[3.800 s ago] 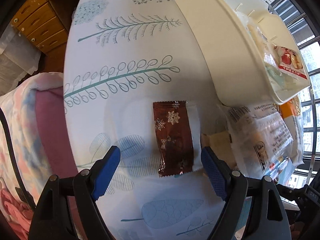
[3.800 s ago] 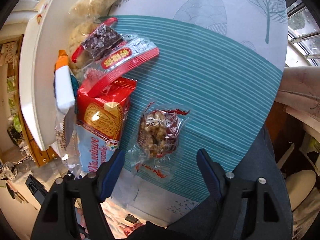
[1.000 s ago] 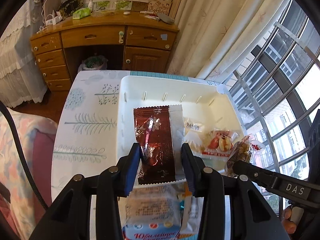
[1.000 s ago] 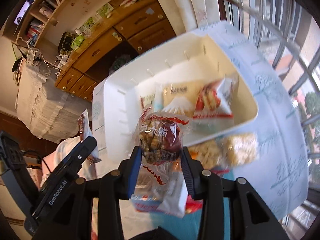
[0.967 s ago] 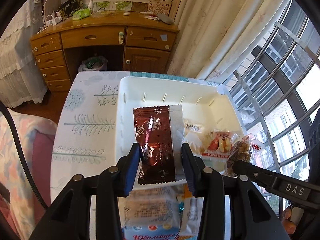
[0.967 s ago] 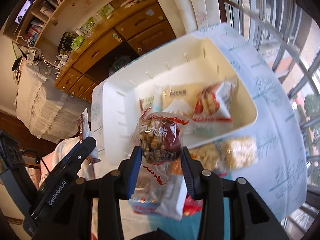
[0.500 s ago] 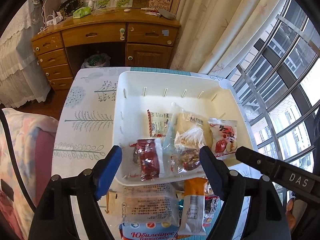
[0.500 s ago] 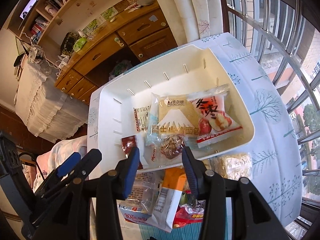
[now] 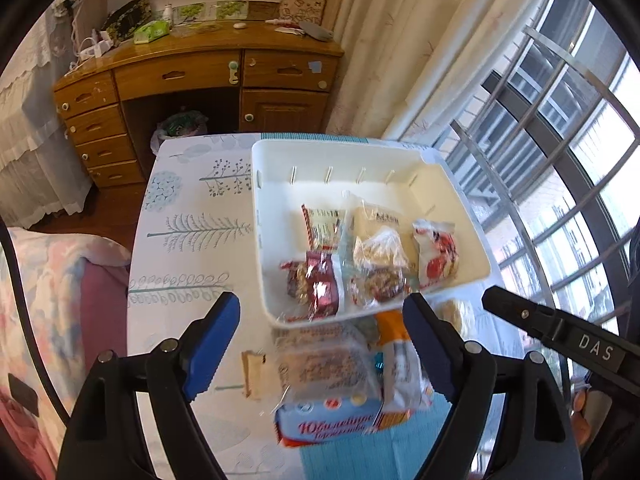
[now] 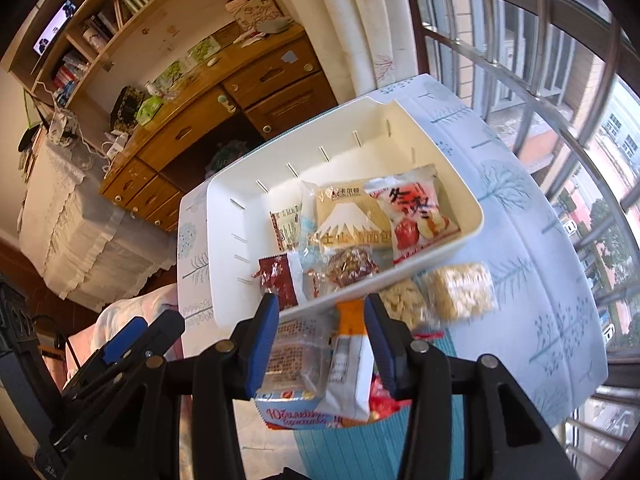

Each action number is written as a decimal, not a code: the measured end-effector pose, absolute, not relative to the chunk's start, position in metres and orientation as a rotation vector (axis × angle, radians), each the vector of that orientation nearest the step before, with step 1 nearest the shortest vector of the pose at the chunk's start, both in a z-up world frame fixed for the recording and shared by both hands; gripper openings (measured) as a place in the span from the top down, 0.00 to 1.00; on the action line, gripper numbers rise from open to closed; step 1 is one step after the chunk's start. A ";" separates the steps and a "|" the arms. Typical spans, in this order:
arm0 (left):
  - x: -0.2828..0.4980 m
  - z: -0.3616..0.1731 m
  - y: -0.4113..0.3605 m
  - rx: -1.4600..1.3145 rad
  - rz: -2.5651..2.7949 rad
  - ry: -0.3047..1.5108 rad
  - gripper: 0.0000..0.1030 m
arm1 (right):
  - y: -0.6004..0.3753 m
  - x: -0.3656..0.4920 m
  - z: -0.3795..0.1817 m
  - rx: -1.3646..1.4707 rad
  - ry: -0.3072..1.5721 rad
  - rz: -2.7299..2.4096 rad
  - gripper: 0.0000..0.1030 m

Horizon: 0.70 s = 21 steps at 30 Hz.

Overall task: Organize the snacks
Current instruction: 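Withdraw both grippers from the tray toward the blue biscuit pack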

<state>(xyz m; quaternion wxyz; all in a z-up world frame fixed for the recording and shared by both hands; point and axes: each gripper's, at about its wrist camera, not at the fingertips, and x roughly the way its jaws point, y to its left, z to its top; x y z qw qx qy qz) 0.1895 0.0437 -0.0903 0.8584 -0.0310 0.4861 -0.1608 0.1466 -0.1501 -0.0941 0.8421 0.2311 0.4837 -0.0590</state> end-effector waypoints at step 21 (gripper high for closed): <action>0.133 -0.105 0.092 -0.009 -0.487 1.113 0.16 | -0.098 0.075 -0.106 0.538 1.006 -0.285 0.41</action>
